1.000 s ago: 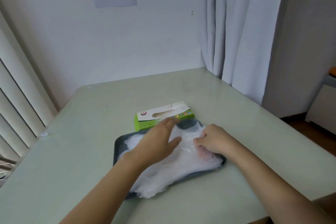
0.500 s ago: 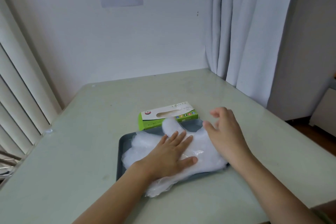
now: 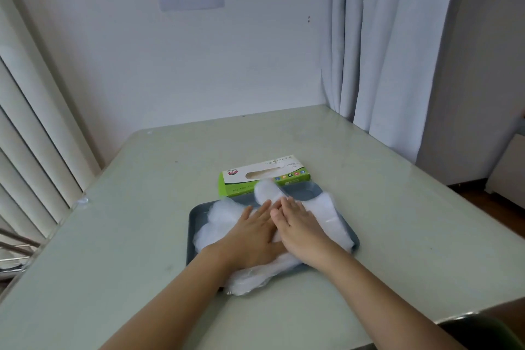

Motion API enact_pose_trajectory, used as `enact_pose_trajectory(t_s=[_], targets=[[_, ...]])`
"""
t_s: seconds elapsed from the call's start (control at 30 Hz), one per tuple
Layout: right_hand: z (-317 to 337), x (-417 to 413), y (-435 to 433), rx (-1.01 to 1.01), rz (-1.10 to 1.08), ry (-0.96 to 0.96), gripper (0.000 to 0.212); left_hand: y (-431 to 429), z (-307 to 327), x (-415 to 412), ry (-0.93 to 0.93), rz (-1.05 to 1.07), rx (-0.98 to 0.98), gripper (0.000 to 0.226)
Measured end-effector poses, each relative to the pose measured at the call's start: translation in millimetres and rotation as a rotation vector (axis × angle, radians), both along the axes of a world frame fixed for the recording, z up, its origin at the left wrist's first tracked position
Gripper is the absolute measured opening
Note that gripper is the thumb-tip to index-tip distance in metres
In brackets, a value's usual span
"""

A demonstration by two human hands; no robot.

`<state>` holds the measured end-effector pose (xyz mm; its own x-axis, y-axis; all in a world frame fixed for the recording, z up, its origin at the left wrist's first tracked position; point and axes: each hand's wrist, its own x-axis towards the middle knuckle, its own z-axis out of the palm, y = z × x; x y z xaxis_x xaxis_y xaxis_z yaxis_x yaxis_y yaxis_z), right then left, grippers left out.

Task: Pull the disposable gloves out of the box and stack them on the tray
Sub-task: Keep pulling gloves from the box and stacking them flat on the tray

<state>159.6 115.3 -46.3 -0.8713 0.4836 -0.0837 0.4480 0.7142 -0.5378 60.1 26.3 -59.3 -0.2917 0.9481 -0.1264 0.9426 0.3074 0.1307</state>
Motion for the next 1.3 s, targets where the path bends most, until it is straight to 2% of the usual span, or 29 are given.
enact_pose_trajectory(t_s=[0.07,0.17,0.3,0.43,0.5,0.53,0.6,0.67,0.73,0.77,0.83,1.0,1.13,1.2,1.3], targets=[[-7.1,-0.5,3.9,0.132,-0.018,-0.103,0.058,-10.2,0.5,-4.5,0.004,0.064,-0.025,0.082],[-11.9,4.3,8.6,0.213,-0.025,-0.204,0.064,-28.0,1.3,-13.8,-0.015,0.134,-0.045,0.111],[-8.4,7.9,14.4,0.262,-0.015,-0.253,0.070,-49.0,12.4,-17.3,-0.024,0.200,-0.114,0.119],[-5.4,6.0,15.6,0.270,0.008,-0.291,0.072,-58.1,28.0,-16.6,-0.081,0.278,-0.196,0.104],[-3.1,4.8,19.0,0.292,0.000,-0.293,0.073,-58.1,42.3,-19.1,-0.150,0.335,-0.169,0.092],[-1.1,2.8,21.5,0.328,-0.004,-0.269,0.072,-57.8,48.3,-23.8,-0.177,0.380,-0.118,0.081],[7.0,-3.7,29.5,0.406,0.001,-0.149,0.056,-54.6,58.2,-39.7,-0.154,0.469,0.059,0.056],[19.7,-13.9,39.9,0.409,0.026,0.001,0.031,-47.3,60.3,-60.5,-0.112,0.571,0.247,0.048],[32.4,-27.8,51.5,0.371,0.052,0.093,0.019,-38.3,57.0,-79.4,-0.133,0.626,0.368,0.046],[37.1,-35.6,58.2,0.369,0.070,0.118,0.015,-32.8,55.5,-86.6,-0.167,0.623,0.405,0.046],[43.1,-51.7,72.8,0.371,0.103,0.116,0.026,-18.7,53.1,-97.3,-0.253,0.577,0.440,0.049],[33.5,-82.5,95.2,0.305,0.175,0.113,0.044,4.4,41.7,-112.6,-0.566,0.482,0.351,0.073],[32.8,-96.6,101.9,0.301,0.279,0.047,0.072,14.0,35.8,-116.5,-0.565,0.401,0.280,0.082],[30.6,-103.5,105.5,0.376,0.355,0.020,0.070,16.0,30.7,-117.5,-0.560,0.391,0.276,0.087],[24.8,-114.4,112.6,0.398,0.435,0.016,0.055,16.9,24.3,-119.5,-0.538,0.378,0.292,0.090]])
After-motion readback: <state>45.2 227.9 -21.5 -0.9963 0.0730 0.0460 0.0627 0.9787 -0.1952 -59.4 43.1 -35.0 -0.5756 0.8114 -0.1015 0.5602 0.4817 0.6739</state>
